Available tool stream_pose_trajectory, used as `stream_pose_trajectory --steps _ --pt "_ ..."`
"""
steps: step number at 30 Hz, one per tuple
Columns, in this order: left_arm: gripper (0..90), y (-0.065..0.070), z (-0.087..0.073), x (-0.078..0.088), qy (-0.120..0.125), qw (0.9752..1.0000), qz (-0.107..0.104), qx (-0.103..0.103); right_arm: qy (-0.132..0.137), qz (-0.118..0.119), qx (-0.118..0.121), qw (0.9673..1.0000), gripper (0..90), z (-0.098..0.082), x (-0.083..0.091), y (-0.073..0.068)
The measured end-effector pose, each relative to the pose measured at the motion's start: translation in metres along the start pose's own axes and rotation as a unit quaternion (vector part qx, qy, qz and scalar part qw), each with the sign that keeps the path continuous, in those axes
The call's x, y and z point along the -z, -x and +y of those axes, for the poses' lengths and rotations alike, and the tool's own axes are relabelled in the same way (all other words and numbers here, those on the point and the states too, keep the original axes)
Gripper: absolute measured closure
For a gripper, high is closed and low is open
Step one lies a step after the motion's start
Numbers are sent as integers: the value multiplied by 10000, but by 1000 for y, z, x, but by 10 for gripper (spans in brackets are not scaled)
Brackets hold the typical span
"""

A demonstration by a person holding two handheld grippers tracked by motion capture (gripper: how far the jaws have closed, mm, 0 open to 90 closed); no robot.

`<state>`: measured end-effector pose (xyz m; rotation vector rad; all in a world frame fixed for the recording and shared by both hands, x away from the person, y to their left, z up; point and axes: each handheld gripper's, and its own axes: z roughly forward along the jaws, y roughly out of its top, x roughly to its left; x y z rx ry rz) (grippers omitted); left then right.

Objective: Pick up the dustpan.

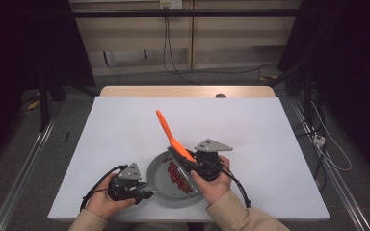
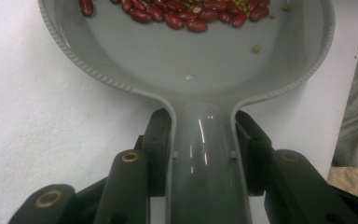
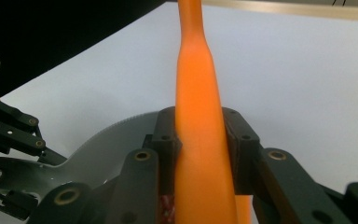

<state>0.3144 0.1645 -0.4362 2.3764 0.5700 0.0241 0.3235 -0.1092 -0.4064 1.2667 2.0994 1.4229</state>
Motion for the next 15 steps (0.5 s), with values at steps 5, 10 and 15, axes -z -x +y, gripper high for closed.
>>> stream_pose_trajectory --steps 5,10,15 --pt "631 -1 0 1 -15 10000 9 -3 40 -177 97 9998 704 5 6 14" --pt "630 -2 -1 1 -21 10000 -1 -7 -106 -432 171 9989 704 1 4 30" --pt "630 -2 0 1 -34 10000 -14 11 -313 -746 240 9964 705 -8 -1 46"
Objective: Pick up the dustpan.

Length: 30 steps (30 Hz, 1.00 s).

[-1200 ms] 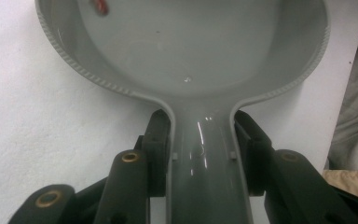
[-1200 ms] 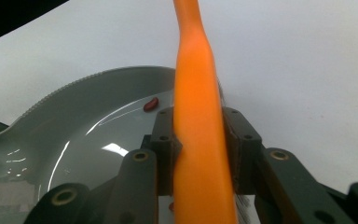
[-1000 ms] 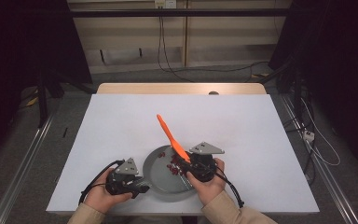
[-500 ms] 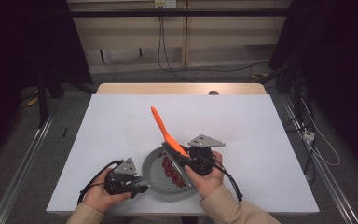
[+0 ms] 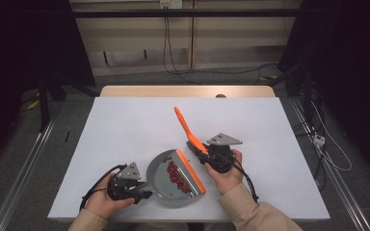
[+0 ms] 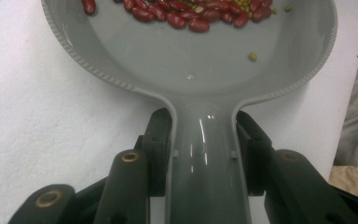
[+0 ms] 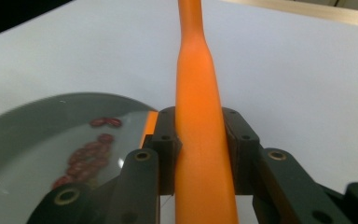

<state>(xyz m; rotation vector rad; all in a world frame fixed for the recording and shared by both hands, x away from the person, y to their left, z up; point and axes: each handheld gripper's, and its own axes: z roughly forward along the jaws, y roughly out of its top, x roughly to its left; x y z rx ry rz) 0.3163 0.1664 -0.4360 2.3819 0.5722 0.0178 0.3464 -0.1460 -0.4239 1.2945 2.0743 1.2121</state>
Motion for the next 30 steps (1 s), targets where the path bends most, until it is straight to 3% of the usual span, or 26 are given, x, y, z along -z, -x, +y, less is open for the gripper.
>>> stream_pose_trajectory --steps 4,10,14,17,18,19,21,30 --pt "630 -1 1 0 -31 10000 3 14 -46 52 60 10000 704 -7 -4 -3" --pt "629 0 2 -2 -5 10000 11 35 -119 222 170 9995 699 -9 -6 -24" --pt "626 -1 2 -3 59 10000 -10 44 -37 447 129 9989 701 -7 -5 -34" --pt "609 0 2 -4 11 10000 2 -35 88 743 -114 9971 705 -2 -2 -35" --pt "607 1 3 -5 27 10000 9 -35 95 641 -6 9979 704 -1 -1 -36" --pt "608 1 3 -5 33 10000 28 -34 134 548 102 9984 704 1 1 -36" --pt "613 1 3 -6 97 9999 27 -6 201 595 9 9980 704 2 3 -30" --pt "638 2 0 -8 207 9995 158 -153 326 362 -75 9988 705 0 15 -4"
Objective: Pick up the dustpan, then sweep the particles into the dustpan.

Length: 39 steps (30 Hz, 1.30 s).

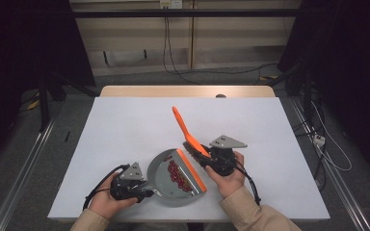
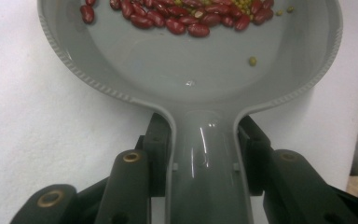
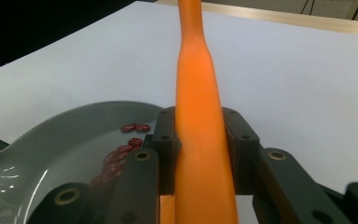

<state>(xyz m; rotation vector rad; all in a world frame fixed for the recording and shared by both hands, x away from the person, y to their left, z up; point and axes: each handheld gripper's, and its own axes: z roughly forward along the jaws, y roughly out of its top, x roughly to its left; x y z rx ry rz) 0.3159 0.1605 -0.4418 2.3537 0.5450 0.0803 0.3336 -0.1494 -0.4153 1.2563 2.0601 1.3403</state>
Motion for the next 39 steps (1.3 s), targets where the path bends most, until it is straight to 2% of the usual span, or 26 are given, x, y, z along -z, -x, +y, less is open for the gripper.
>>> stream_pose_trajectory --steps 5,12,16,19,23,29,31,32,39 --pt "639 0 -3 1 86 9999 134 20 6 -96 -55 9999 704 -2 5 9" --pt "639 -8 -5 13 300 9986 325 274 53 -204 -88 9997 705 0 10 19" --pt "639 -13 -6 18 443 9964 580 437 67 -218 -110 9997 705 0 12 22" --pt "638 -16 -6 21 450 9950 716 537 72 -249 -91 9996 705 0 13 26" --pt "638 -22 -7 25 492 9912 986 737 32 -295 -102 9995 705 -2 14 30" --pt "638 -32 -10 29 554 9852 1255 1029 11 -306 -132 9994 705 -3 16 35" --pt "638 -35 -11 29 624 9823 1379 1108 29 -321 -111 9994 705 -3 16 36" --pt "638 -37 -12 30 592 9818 1395 1148 29 -319 -115 9994 705 -3 17 37" --pt "638 -47 -17 32 685 9731 1674 1430 75 -345 -159 9993 705 -3 20 42"
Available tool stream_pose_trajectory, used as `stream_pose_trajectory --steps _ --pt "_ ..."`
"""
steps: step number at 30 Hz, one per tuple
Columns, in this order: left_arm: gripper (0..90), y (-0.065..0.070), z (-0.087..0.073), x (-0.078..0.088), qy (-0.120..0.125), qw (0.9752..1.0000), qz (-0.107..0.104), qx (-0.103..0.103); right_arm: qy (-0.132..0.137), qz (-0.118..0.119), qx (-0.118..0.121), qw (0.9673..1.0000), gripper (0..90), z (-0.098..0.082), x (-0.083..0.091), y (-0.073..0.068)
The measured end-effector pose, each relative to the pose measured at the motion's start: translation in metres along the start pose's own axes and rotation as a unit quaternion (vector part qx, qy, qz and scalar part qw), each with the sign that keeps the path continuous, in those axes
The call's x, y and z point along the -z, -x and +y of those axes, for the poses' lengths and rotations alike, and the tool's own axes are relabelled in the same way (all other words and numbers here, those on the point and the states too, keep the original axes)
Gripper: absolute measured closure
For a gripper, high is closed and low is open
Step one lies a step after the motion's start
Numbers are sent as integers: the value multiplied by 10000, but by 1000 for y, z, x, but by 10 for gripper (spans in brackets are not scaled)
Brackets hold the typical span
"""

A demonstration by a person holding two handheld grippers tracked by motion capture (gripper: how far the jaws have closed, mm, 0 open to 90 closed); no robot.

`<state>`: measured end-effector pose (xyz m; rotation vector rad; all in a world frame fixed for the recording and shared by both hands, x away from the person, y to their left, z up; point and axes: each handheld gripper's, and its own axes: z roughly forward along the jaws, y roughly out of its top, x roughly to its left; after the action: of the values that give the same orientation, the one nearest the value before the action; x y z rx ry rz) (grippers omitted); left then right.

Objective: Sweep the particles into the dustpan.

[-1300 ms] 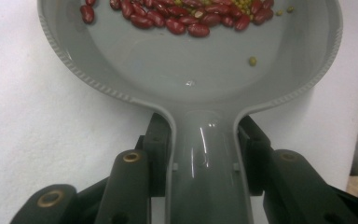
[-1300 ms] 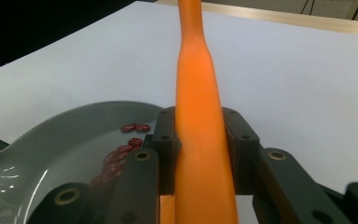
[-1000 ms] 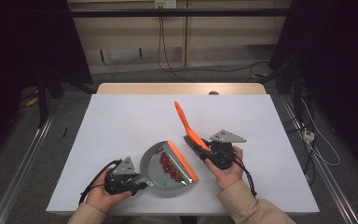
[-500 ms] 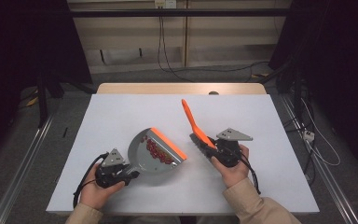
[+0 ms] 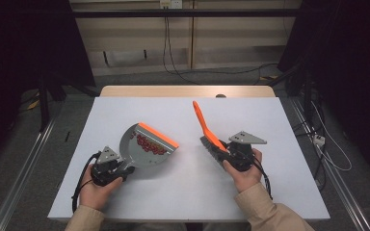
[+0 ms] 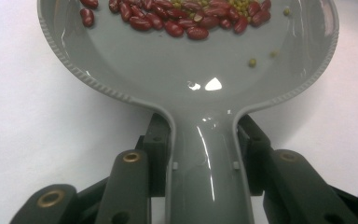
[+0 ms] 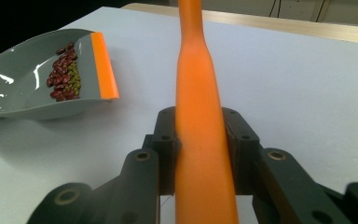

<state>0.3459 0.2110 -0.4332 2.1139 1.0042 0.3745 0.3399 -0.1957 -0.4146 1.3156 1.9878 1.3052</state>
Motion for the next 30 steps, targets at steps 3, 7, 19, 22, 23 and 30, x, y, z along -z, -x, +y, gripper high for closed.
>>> stream_pose_trajectory --steps 3,7,19,22,23,30 --pt "638 -4 -1 -1 8 9999 135 70 11 -8 -2 10000 705 0 1 0" --pt "638 -9 -2 -1 27 9993 307 206 9 -10 14 10000 705 -1 1 0" --pt "638 -20 -6 -5 -2 9953 792 552 8 12 4 10000 705 -1 1 0" --pt "638 -23 -7 -6 -64 9942 857 643 15 5 7 10000 705 -1 2 0" --pt "638 -23 -8 -7 -61 9938 873 690 23 10 9 10000 706 -1 2 0" --pt "637 -28 -8 -10 -37 9903 1043 918 33 -2 17 10000 706 0 3 1"
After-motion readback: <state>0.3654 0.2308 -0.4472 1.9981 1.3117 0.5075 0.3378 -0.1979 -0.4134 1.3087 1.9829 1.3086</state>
